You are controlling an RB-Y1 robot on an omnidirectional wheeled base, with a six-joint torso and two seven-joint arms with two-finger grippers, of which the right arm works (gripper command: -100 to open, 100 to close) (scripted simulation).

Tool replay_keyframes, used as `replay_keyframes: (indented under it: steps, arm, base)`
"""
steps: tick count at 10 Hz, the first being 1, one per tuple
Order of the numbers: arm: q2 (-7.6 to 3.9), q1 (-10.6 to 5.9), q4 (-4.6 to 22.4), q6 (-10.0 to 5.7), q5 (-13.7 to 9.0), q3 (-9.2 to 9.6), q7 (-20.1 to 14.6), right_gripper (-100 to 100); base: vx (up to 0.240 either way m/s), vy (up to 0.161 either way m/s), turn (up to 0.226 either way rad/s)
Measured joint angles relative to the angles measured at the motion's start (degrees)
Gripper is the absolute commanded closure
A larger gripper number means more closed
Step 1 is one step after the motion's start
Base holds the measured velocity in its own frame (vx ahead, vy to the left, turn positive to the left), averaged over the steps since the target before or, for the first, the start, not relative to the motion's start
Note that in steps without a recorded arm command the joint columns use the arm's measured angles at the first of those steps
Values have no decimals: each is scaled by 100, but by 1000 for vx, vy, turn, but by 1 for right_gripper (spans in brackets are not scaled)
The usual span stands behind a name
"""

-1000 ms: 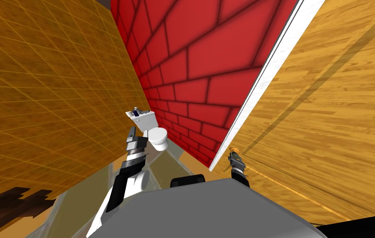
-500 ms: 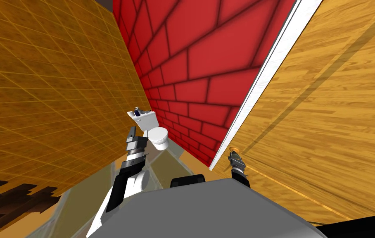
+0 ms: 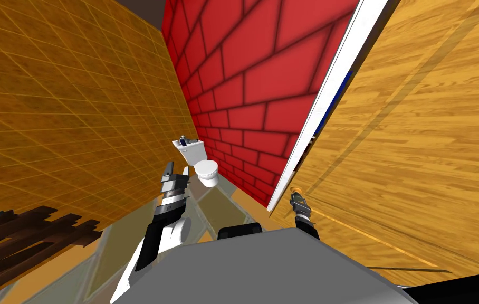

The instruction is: Pull the door open

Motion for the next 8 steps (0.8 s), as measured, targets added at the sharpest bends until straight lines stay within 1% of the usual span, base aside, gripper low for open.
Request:
replay_keyframes:
  steps: [1,2,3,4,5,6,8]
  arm:
    - [-50,28,-53,23,39,84,-69,100]
    - [-113,-2,-2,12,85,175,-181,100]
    - [-152,55,-109,40,124,250,-244,100]
    - [-141,70,-120,64,134,277,-249,100]
    - [-164,87,-139,61,165,334,-280,100]
    - [-188,114,-202,57,205,405,-318,100]
    - [-235,179,-313,39,306,577,-386,100]
  base:
    - [-268,-13,120]
    - [-271,21,87]
    - [-119,21,24]
    - [-179,0,69]
    - [-264,-30,89]
    - [-268,-26,96]
    - [-249,18,70]
